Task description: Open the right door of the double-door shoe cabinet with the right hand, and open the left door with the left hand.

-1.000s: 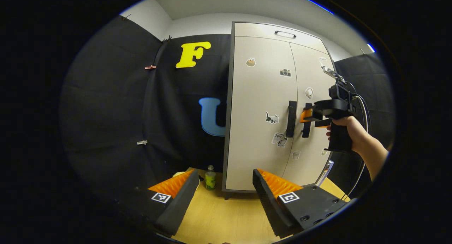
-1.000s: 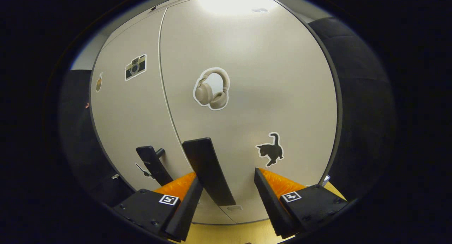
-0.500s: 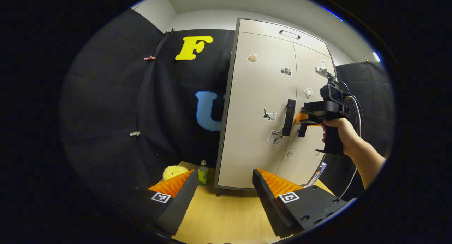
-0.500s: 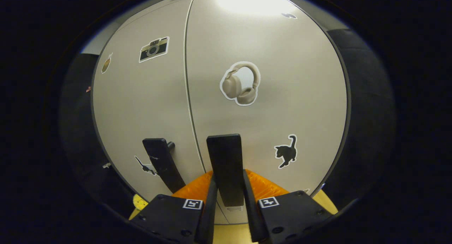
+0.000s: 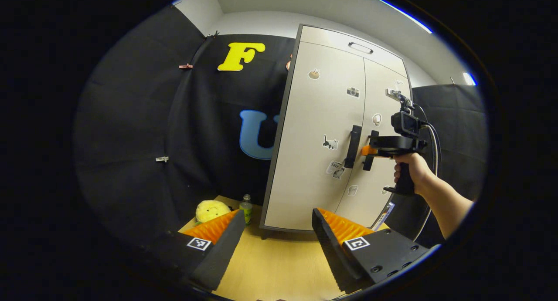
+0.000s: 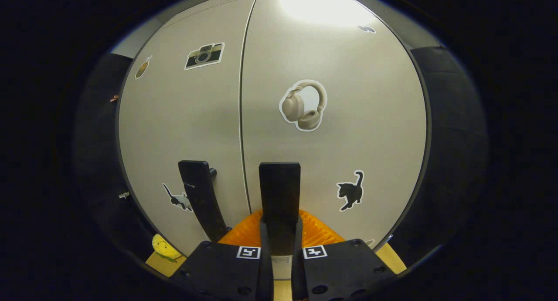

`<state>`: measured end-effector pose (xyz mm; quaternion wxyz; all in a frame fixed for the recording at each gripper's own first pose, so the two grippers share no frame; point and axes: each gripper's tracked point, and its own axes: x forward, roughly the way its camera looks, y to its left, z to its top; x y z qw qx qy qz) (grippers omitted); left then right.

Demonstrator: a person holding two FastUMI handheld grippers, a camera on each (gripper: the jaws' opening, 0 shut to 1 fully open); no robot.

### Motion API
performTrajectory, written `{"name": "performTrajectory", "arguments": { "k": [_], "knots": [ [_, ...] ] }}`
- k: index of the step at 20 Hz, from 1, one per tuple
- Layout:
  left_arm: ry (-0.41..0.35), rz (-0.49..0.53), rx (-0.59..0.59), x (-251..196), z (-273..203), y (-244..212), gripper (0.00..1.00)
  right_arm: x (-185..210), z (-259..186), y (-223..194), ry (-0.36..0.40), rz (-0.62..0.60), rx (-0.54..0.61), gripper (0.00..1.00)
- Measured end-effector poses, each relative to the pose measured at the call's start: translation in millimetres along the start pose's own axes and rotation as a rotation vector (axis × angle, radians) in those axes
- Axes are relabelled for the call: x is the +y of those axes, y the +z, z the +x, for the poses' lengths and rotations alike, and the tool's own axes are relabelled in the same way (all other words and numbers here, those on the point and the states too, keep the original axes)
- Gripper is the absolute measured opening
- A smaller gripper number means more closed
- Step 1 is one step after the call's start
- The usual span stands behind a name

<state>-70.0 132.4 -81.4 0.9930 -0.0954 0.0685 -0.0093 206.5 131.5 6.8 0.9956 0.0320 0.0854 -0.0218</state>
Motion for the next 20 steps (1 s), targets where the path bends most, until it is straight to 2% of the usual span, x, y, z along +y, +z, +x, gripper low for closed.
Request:
{"name": "performTrajectory", "arguments": {
  "k": [4,9,12,20],
  "knots": [
    [-0.061,0.024,0.029,-22,-1,-13,0.95,-1,-7,0,0.021,-0.003,0.009,0.2],
    [-0.073,0.056,0.021,-51,-4,-11,0.95,-4,-19,1,0.071,0.01,0.006,0.2],
    [-0.054,0.094,0.005,-68,-3,-3,0.95,-7,-26,1,0.117,0.007,-0.003,0.2],
    [0.009,0.144,-0.074,-120,-37,9,0.95,-16,-46,1,0.222,-0.003,-0.001,0.2]
  ]
}}
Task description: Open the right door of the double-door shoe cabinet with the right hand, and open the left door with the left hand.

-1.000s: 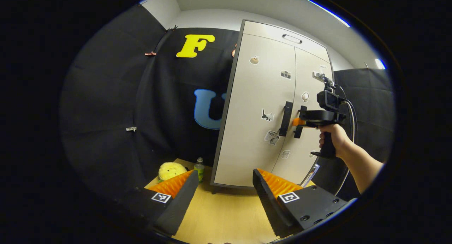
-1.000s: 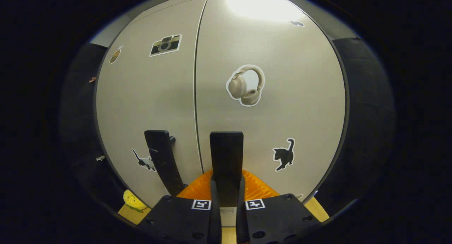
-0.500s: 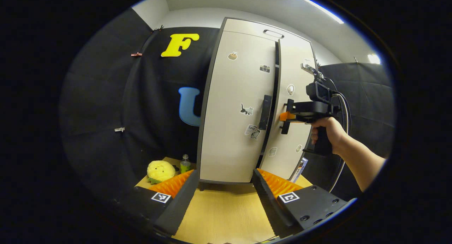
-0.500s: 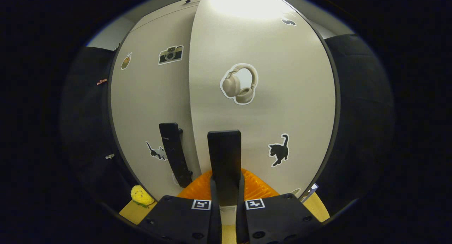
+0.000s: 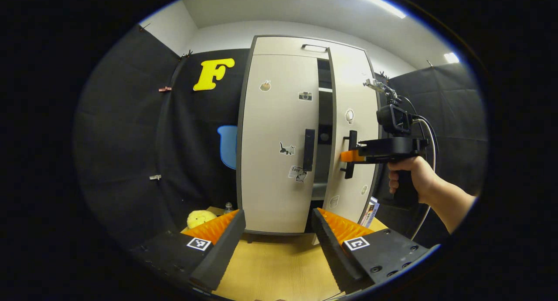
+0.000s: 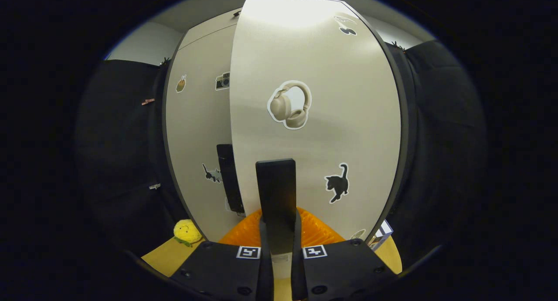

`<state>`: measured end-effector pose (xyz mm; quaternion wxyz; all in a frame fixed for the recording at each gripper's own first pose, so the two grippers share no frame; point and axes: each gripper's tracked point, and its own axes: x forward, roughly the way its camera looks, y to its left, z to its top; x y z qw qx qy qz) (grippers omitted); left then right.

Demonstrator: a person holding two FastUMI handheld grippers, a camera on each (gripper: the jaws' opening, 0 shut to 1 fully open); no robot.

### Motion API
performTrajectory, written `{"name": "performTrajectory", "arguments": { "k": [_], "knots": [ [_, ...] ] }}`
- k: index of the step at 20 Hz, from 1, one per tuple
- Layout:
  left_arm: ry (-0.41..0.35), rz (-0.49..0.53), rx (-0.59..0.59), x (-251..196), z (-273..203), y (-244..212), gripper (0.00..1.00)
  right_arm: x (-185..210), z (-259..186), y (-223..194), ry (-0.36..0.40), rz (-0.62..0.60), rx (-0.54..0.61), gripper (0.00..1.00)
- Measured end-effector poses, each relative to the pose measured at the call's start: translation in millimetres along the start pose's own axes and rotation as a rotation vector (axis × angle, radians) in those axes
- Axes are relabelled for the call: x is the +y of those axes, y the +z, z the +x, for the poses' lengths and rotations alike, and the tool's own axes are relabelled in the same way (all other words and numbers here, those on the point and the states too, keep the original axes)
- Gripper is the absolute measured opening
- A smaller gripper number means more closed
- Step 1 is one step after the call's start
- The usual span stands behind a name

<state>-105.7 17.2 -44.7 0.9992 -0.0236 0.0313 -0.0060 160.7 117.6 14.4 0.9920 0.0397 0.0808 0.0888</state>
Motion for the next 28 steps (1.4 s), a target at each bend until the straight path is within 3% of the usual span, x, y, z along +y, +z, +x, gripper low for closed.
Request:
{"name": "performTrajectory", "arguments": {
  "k": [5,17,28],
  "knots": [
    [0.045,-0.015,0.013,-13,-15,-10,0.95,-6,-10,0,0.036,-0.003,-0.003,0.2],
    [0.053,-0.019,0.017,-39,-22,-1,0.95,-29,-47,0,0.061,0.008,-0.023,0.19],
    [0.016,0.026,0.009,-81,-18,6,0.95,-69,-71,0,0.011,-0.014,-0.017,0.19]
  ]
}}
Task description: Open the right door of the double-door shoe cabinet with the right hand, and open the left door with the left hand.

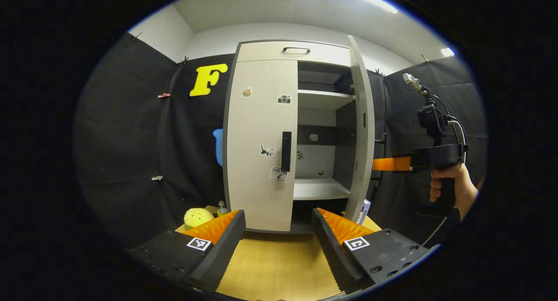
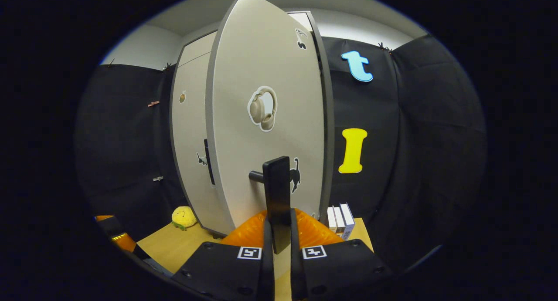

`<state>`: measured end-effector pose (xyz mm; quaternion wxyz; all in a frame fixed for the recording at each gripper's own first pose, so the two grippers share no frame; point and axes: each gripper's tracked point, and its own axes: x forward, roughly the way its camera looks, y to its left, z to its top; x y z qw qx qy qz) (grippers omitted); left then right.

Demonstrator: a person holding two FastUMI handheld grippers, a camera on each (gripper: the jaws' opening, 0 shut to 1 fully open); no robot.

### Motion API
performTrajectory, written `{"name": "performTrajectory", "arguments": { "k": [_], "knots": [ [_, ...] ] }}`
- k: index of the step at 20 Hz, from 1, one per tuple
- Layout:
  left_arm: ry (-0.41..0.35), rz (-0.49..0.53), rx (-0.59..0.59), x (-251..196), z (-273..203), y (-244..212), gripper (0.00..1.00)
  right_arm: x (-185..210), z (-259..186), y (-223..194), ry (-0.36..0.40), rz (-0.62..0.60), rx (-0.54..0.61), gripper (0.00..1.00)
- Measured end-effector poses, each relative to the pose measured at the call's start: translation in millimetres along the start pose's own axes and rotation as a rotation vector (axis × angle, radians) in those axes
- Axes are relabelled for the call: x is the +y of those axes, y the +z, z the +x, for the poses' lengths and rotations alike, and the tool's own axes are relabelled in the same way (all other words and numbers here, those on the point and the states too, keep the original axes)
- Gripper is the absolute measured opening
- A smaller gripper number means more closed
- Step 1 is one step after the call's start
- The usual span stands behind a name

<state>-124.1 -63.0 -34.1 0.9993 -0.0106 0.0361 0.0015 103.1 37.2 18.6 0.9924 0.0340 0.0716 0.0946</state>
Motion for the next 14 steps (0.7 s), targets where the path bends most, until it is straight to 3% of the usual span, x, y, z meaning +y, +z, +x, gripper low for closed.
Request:
{"name": "performTrajectory", "arguments": {
  "k": [3,5,6,9,11,14],
  "knots": [
    [0.019,0.003,-0.009,-3,-2,3,0.92,-20,-1,1,-0.05,-0.014,-0.012,0.18],
    [0.022,-0.013,-0.002,-8,0,2,0.95,-42,-1,-5,-0.117,-0.023,0.008,0.18],
    [0.02,-0.018,0.003,-9,-1,0,0.95,-58,-5,-3,-0.17,-0.02,0.006,0.12],
    [0.027,-0.014,0.006,-12,-4,-1,0.95,-55,-8,-6,-0.123,0.111,0.029,0.07],
    [0.025,-0.012,0.014,-17,-2,-3,0.95,-44,-9,-11,-0.105,0.1,0.031,0.16],
    [0.027,0.0,0.025,-21,-4,-6,0.92,-44,-22,-5,-0.121,0.057,-0.015,0.1]
  ]
}}
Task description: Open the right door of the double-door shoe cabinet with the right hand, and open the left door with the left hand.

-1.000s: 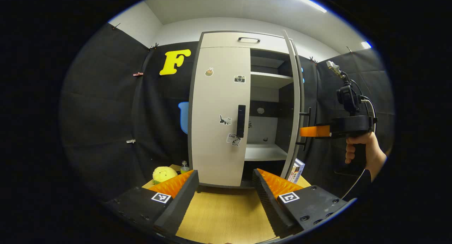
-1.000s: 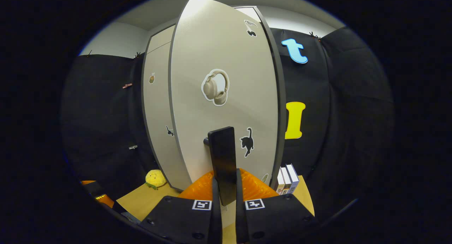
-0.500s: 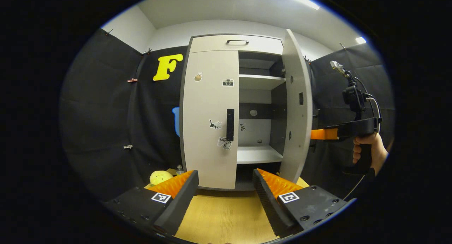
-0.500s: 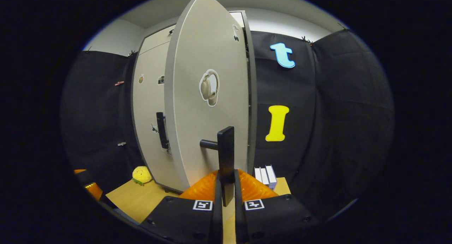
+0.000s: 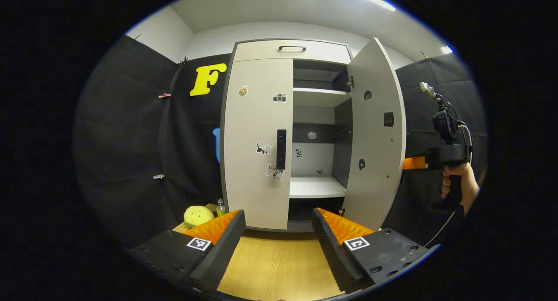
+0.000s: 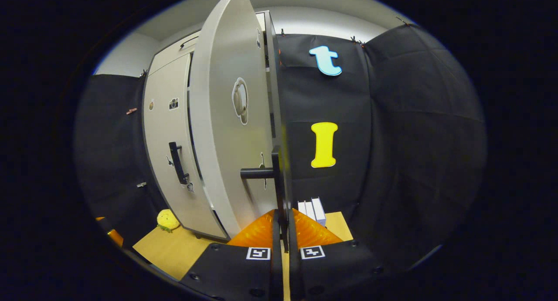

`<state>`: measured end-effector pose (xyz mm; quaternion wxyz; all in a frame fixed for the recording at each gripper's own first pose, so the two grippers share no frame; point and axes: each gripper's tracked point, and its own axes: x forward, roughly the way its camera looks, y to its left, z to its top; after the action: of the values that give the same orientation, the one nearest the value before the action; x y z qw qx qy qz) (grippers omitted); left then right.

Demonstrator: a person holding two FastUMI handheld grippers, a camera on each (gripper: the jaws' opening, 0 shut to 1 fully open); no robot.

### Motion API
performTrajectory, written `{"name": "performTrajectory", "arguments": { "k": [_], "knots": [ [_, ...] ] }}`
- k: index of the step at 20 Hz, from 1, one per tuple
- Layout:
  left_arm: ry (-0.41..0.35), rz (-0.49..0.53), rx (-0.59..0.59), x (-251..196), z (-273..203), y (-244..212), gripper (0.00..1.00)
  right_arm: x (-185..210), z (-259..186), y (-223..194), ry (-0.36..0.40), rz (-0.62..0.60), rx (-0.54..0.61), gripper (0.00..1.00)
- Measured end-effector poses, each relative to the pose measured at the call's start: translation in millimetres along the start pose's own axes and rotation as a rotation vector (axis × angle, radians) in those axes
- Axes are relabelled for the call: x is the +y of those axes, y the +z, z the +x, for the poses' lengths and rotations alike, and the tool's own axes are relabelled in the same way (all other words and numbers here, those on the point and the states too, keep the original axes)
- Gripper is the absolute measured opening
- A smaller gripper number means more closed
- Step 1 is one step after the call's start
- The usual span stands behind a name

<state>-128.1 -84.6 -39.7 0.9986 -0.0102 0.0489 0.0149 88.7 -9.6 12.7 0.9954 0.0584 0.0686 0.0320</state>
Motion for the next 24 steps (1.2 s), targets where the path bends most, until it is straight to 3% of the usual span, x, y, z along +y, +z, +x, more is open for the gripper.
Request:
{"name": "performTrajectory", "arguments": {
  "k": [12,19,24],
  "knots": [
    [-0.008,-0.001,0.025,-1,-3,-9,0.95,1,-65,-10,0.014,0.007,-0.05,0.11],
    [-0.035,-0.001,0.044,16,19,-16,0.95,56,-87,-16,0.071,0.04,-0.091,0.1],
    [-0.041,-0.003,0.041,49,37,-17,0.95,104,-77,-52,0.083,-0.005,-0.032,0.11]
  ]
}}
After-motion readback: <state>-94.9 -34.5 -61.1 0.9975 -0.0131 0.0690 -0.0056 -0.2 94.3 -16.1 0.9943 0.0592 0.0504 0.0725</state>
